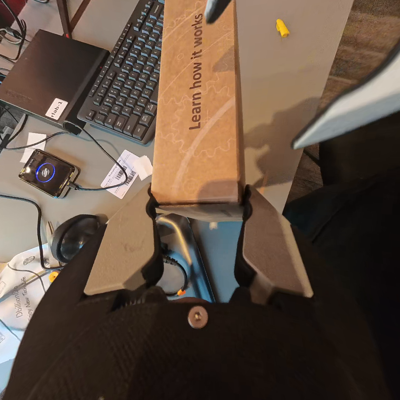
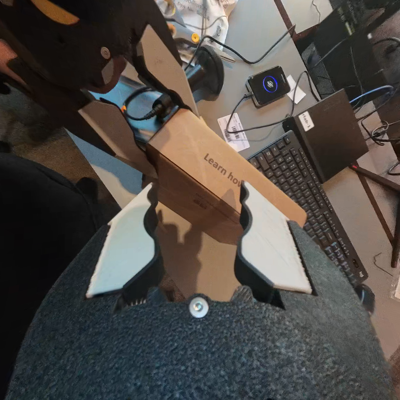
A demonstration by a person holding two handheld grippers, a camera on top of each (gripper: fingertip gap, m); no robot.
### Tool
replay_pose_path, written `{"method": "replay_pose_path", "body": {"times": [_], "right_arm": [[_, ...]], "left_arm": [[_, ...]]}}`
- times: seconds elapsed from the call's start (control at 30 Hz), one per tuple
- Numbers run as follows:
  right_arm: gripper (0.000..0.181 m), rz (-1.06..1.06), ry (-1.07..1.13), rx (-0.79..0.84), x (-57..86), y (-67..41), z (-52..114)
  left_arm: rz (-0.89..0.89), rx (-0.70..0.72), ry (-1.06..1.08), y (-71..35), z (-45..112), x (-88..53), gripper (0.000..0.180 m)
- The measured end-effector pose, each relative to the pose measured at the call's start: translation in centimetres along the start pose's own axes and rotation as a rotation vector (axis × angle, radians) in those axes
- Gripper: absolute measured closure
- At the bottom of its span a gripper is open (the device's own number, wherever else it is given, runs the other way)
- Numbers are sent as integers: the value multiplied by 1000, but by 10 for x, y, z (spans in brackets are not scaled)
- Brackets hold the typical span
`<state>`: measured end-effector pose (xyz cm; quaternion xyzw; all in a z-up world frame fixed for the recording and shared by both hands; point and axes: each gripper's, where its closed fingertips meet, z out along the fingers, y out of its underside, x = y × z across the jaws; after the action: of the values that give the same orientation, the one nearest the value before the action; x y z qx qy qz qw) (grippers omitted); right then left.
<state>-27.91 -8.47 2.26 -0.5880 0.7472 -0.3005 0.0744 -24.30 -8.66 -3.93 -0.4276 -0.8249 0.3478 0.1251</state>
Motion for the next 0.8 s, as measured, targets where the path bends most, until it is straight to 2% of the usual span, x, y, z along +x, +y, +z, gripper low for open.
{"method": "replay_pose_path", "body": {"times": [0.1, 0.3, 0.43, 0.57, 0.67, 0.8], "right_arm": [[92, 69, 38, -82, 6, 15, 13], [93, 402, 57, -112, 25, 74, 16], [93, 488, -47, -119, -25, 87, 35], [98, 520, -97, -121, -67, 97, 52], [101, 565, -79, -130, -66, 119, 49], [102, 661, -8, -50, -29, 141, 24]], "left_arm": [[-20, 15, 12, -1, 2, -3, 100], [-164, 28, 70, 3, 0, -13, 100], [-161, 36, 70, 5, -2, -14, 100], [-58, 53, 8, -2, -8, -18, 100], [128, 76, -71, -14, -20, -13, 102], [334, 93, -99, -11, -35, 18, 101]]}}
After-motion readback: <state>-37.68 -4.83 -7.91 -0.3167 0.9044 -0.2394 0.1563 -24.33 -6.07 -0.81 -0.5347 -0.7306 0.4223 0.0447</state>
